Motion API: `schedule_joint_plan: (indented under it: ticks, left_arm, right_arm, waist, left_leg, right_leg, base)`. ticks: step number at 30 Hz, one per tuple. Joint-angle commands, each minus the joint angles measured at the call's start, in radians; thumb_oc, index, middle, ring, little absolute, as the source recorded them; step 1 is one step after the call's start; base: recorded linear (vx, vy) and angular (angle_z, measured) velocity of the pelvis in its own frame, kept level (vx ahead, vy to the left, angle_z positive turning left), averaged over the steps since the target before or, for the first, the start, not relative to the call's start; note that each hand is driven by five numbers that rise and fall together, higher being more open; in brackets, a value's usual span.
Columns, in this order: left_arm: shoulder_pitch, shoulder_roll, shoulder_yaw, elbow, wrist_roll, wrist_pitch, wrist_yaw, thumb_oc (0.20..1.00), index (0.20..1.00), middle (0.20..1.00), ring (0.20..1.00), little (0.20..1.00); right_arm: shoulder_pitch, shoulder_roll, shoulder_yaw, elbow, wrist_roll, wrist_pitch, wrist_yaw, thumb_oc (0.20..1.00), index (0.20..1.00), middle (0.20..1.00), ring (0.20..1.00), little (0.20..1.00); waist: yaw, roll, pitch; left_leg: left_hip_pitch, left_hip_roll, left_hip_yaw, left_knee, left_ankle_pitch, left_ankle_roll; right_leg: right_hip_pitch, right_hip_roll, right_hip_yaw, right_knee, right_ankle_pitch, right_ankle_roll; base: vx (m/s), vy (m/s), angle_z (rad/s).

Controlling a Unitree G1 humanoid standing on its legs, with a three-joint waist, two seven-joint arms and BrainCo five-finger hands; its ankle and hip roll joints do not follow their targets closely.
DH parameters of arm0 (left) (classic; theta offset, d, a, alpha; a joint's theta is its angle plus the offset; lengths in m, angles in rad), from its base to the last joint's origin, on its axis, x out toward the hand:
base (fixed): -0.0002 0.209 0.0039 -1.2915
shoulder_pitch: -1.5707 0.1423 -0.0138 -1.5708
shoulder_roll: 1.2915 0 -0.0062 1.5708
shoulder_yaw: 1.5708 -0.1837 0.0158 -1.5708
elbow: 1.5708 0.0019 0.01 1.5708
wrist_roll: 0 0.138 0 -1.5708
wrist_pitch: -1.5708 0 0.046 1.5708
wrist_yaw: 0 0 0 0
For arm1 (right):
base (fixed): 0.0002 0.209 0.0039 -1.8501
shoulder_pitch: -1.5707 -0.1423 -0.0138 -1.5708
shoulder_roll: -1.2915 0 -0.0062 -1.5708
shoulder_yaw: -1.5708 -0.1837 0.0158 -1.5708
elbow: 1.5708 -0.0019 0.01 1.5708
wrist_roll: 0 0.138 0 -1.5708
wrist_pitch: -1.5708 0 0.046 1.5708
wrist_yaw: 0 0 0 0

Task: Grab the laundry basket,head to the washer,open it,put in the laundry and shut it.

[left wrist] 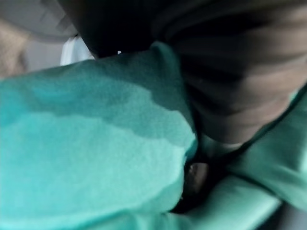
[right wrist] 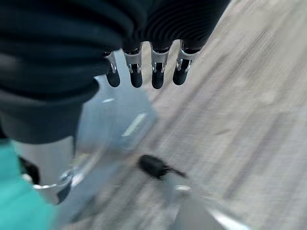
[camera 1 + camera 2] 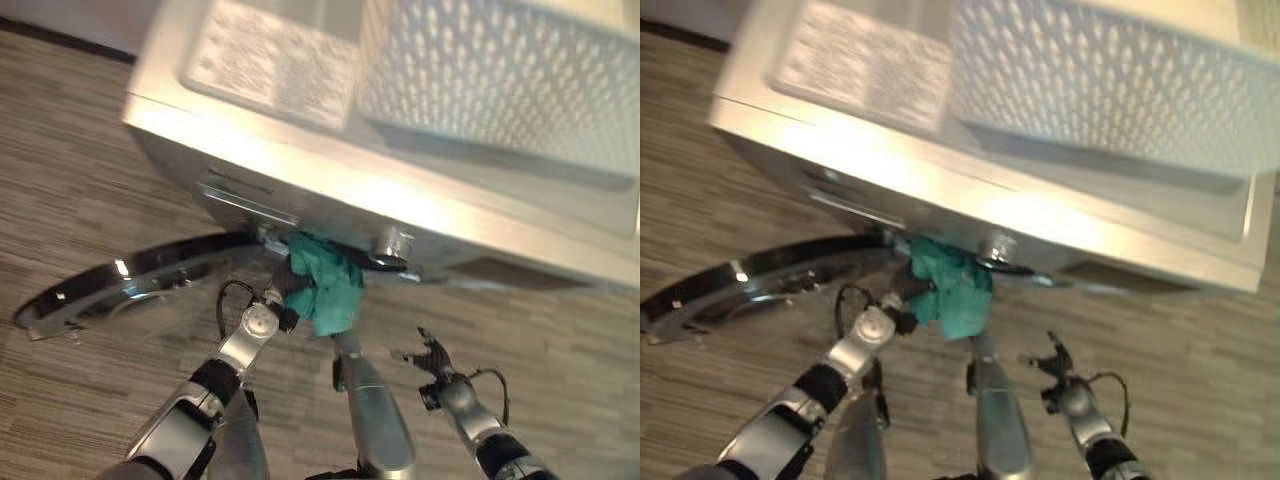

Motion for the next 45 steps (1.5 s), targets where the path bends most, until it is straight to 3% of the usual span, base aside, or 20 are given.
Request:
schedule_joint_plan:
  ticks: [1,7,12,13,16,21,26,28,29,34,38,39,40,41,42,45]
  left_arm:
    - [0.16,-0.028,-0.012,-0.045,-0.088,-0.054,0.085,0.2,0.2,0.2,0.2,0.2]
    - [0.126,-0.048,-0.001,-0.028,-0.085,-0.047,0.133,0.2,0.2,0.2,0.2,0.2]
    - [-0.042,-0.022,0.074,0.049,-0.115,-0.053,0.22,0.2,0.2,0.2,0.2,0.2]
    - [-0.094,0.001,0.094,0.062,-0.127,-0.056,0.243,0.2,0.2,0.2,0.2,0.2]
    - [-0.259,0.133,0.159,0.062,-0.167,-0.078,0.302,0.2,0.2,0.2,0.2,0.2]
    - [-0.361,0.191,0.191,-0.061,-0.179,-0.112,0.362,0.2,0.2,0.2,0.2,0.2]
    - [-0.419,0.196,0.156,-0.082,-0.147,-0.1,0.366,0.2,0.2,0.2,0.2,0.2]
    - [-0.412,0.21,0.159,-0.099,-0.136,-0.104,0.37,0.2,0.2,0.2,0.2,0.2]
    - [-0.405,0.233,0.148,-0.112,-0.118,-0.102,0.366,0.2,0.2,0.2,0.2,0.2]
    - [-0.386,0.262,0.15,-0.108,-0.111,-0.086,0.343,0.2,0.2,0.2,0.2,0.2]
    - [-0.488,0.241,0.15,0.127,-0.301,-0.072,0.272,0.2,0.2,0.2,0.2,0.2]
    - [-0.542,0.228,0.167,0.207,-0.422,-0.081,0.236,1.0,1.0,1.0,1.0,1.0]
    - [-0.59,0.23,0.173,0.268,-0.505,-0.07,0.207,1.0,1.0,1.0,1.0,1.0]
    - [-0.659,0.256,0.17,0.416,-0.59,-0.01,0.15,1.0,1.0,1.0,1.0,1.0]
    - [-0.744,0.306,0.159,0.535,-0.659,0.011,0.089,1.0,1.0,1.0,1.0,1.0]
    - [-0.858,0.368,0.089,0.568,-0.757,0.03,0.0,1.0,1.0,1.0,1.0,1.0]
  right_arm:
    - [0.198,-0.039,0.004,-0.009,-0.029,-0.018,-0.029,1.0,1.0,1.0,1.0,1.0]
    - [0.226,-0.064,0.013,-0.186,-0.024,-0.037,-0.048,1.0,1.0,1.0,1.0,1.0]
    - [0.25,-0.106,0.032,-0.326,-0.037,-0.07,-0.043,1.0,1.0,1.0,1.0,1.0]
    - [0.258,-0.118,0.038,-0.348,-0.042,-0.08,-0.038,1.0,1.0,1.0,1.0,1.0]
    - [0.305,-0.163,0.033,-0.421,-0.06,-0.106,-0.008,1.0,1.0,1.0,1.0,1.0]
    - [0.342,-0.192,0.002,-0.46,-0.06,-0.118,0.008,1.0,1.0,1.0,1.0,1.0]
    - [0.379,-0.193,-0.026,-0.495,-0.05,-0.125,0.027,1.0,1.0,1.0,1.0,1.0]
    - [0.449,-0.19,-0.044,-0.493,-0.045,-0.158,0.038,1.0,1.0,1.0,1.0,1.0]
    - [0.48,-0.2,-0.05,-0.462,-0.038,-0.171,0.053,1.0,1.0,1.0,1.0,1.0]
    - [0.497,-0.206,-0.065,-0.426,-0.028,-0.168,0.07,1.0,1.0,1.0,1.0,1.0]
    - [0.491,-0.206,-0.049,-0.45,-0.02,-0.168,0.075,1.0,1.0,1.0,1.0,1.0]
    - [0.484,-0.206,-0.041,-0.449,-0.015,-0.164,0.075,1.0,1.0,1.0,1.0,1.0]
    - [0.482,-0.205,-0.033,-0.443,-0.008,-0.158,0.075,1.0,1.0,1.0,1.0,1.0]
    - [0.455,-0.213,-0.017,-0.43,-0.001,-0.146,0.077,1.0,1.0,1.0,1.0,1.0]
    - [0.428,-0.223,-0.011,-0.427,-0.001,-0.129,0.08,1.0,1.0,1.0,1.0,1.0]
    - [0.422,-0.251,-0.032,-0.44,-0.008,-0.103,0.097,1.0,1.0,1.0,1.0,1.0]
  waist:
    - [0.027,0.006,-0.145]
    - [0.0,-0.019,-0.121]
    - [-0.033,-0.038,-0.124]
    - [-0.033,-0.031,-0.131]
    - [-0.064,-0.039,-0.139]
    - [-0.074,-0.027,-0.151]
    - [-0.09,-0.01,-0.212]
    - [-0.102,-0.009,-0.229]
    - [-0.12,-0.011,-0.26]
    - [-0.124,0.008,-0.304]
    - [-0.144,0.016,-0.323]
    - [-0.148,0.019,-0.323]
    - [-0.151,0.024,-0.326]
    - [-0.151,0.034,-0.331]
    - [-0.154,0.037,-0.326]
    - [-0.148,0.06,-0.328]
  left_leg:
    - [0.023,0.027,-0.027,-0.116,0.062,0.015]
    - [-0.077,0.046,-0.023,-0.071,0.047,0.011]
    - [-0.142,0.06,-0.03,-0.048,0.045,0.001]
    - [-0.135,0.08,-0.032,-0.048,0.014,-0.002]
    - [-0.166,0.096,-0.035,-0.047,0.017,-0.016]
    - [-0.242,0.112,-0.05,-0.029,0.028,-0.036]
    - [-0.365,0.146,-0.072,0.036,0.027,-0.055]
    - [-0.39,0.156,-0.077,0.06,0.022,-0.058]
    - [-0.436,0.173,-0.1,0.114,0.006,-0.063]
    - [-0.513,0.18,-0.139,0.2,-0.029,-0.06]
    - [-0.563,0.186,-0.152,0.261,-0.06,-0.045]
    - [-0.57,0.188,-0.151,0.269,-0.063,-0.043]
    - [-0.57,0.19,-0.15,0.271,-0.062,-0.043]
    - [-0.568,0.192,-0.148,0.266,-0.058,-0.042]
    - [-0.564,0.195,-0.144,0.259,-0.057,-0.043]
    - [-0.545,0.191,-0.134,0.233,-0.047,-0.045]
  right_leg:
    - [-0.009,-0.115,0.001,0.102,-0.127,0.069]
    - [-0.118,-0.099,0.014,0.12,-0.117,0.071]
    - [-0.184,-0.086,0.018,0.137,-0.115,0.07]
    - [-0.186,-0.069,0.017,0.143,-0.141,0.078]
    - [-0.223,-0.054,0.011,0.152,-0.143,0.08]
    - [-0.279,-0.049,-0.005,0.181,-0.164,0.076]
    - [-0.383,-0.039,-0.027,0.263,-0.195,0.061]
    - [-0.407,-0.03,-0.028,0.289,-0.205,0.058]
    - [-0.444,-0.012,-0.032,0.333,-0.219,0.05]
    - [-0.5,0.012,-0.037,0.404,-0.248,0.039]
    - [-0.538,0.023,-0.027,0.445,-0.256,0.04]
    - [-0.542,0.023,-0.023,0.451,-0.257,0.041]
    - [-0.542,0.022,-0.02,0.451,-0.259,0.042]
    - [-0.543,0.021,-0.017,0.45,-0.259,0.045]
    - [-0.545,0.019,-0.013,0.448,-0.259,0.047]
    - [-0.536,0.014,-0.009,0.427,-0.253,0.053]
  base:
    - [-0.08,-0.057,0.03]
    - [-0.06,-0.045,0.0]
    - [0.0,-0.019,-0.01]
    - [0.09,-0.034,-0.06]
    - [0.03,-0.056,-0.14]
    - [-0.02,-0.11,-0.08]
    - [-0.02,-0.1,0.14]
    - [-0.03,-0.077,0.13]
    - [-0.02,-0.049,0.06]
    - [-0.01,-0.024,-0.17]
    - [-0.03,0.012,-0.12]
    - [-0.01,-0.002,-0.18]
    - [0.01,0.013,-0.24]
    - [0.03,0.037,-0.27]
    - [0.03,0.061,-0.13]
    - [0.03,0.051,-0.04]
